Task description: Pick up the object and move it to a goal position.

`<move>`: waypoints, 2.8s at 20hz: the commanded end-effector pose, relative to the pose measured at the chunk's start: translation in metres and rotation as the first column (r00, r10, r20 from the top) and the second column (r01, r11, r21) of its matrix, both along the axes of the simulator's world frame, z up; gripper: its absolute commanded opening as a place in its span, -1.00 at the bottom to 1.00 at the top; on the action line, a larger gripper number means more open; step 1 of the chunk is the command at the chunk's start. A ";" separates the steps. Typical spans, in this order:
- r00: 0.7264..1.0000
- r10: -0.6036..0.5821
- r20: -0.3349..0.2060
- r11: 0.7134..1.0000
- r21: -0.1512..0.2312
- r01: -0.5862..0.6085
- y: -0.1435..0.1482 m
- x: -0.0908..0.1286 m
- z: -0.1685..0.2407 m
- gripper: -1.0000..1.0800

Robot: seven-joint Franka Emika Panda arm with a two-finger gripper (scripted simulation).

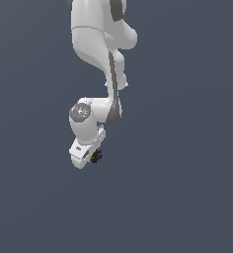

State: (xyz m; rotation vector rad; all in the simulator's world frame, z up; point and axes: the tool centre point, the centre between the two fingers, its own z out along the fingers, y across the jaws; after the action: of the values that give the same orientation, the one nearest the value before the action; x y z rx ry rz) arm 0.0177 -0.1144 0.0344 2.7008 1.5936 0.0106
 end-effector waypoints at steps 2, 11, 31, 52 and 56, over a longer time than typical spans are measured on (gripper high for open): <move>1.000 0.001 -0.002 1.000 0.000 -0.001 0.001 -0.001 0.000 -1.00; 1.000 0.001 -0.002 1.000 0.000 -0.001 0.017 -0.009 0.019 -1.00; 1.000 0.001 -0.006 1.000 -0.004 -0.001 0.145 -0.071 0.166 -1.00; 1.000 0.001 -0.009 1.000 0.000 -0.001 0.291 -0.133 0.338 -1.00; 1.000 0.000 -0.009 1.000 0.001 0.000 0.303 -0.137 0.353 -1.00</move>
State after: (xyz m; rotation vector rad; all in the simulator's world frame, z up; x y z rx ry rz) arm -0.1181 0.1846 0.3814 2.7038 1.5980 -0.0010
